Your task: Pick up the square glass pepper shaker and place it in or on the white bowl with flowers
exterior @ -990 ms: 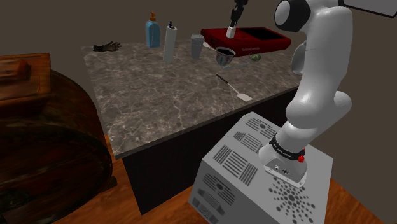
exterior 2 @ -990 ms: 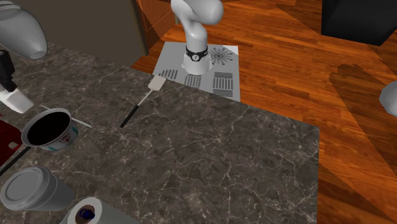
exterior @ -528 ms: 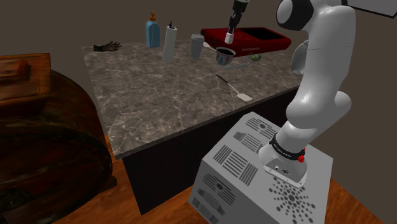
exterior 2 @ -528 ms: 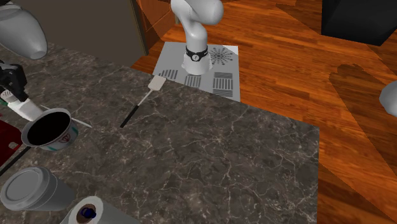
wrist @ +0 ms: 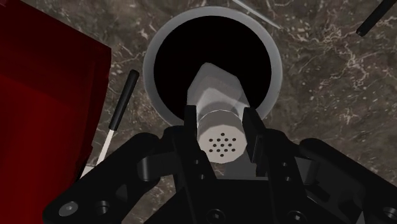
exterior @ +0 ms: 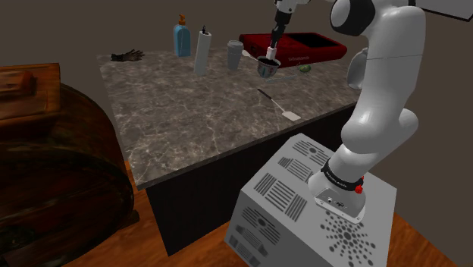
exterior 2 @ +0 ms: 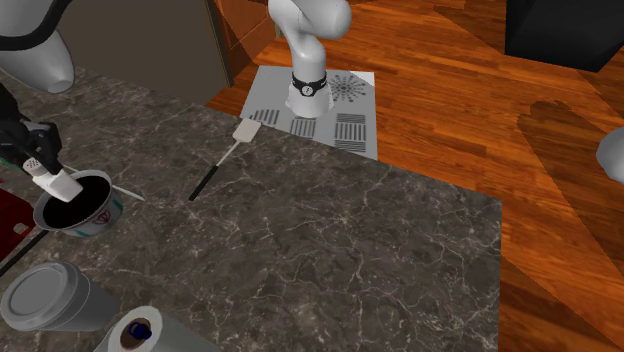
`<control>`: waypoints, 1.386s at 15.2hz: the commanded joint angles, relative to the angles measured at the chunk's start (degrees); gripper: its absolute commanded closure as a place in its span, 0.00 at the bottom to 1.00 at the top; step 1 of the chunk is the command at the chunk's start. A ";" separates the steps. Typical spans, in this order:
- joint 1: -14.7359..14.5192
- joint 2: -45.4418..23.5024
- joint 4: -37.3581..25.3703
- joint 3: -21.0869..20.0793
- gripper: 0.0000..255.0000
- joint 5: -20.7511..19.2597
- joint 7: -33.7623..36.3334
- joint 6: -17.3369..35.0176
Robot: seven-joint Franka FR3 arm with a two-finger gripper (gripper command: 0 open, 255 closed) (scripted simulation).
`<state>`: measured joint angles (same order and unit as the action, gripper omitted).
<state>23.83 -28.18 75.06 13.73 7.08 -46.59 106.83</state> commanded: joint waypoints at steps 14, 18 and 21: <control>-0.07 -0.20 0.80 -0.04 0.00 0.05 0.00 1.02; 0.31 0.36 -5.65 0.12 0.00 -0.17 0.29 -5.94; 0.31 0.36 -5.64 0.12 0.00 -0.17 0.30 -5.94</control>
<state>24.10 -27.76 69.73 13.84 6.91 -46.29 101.20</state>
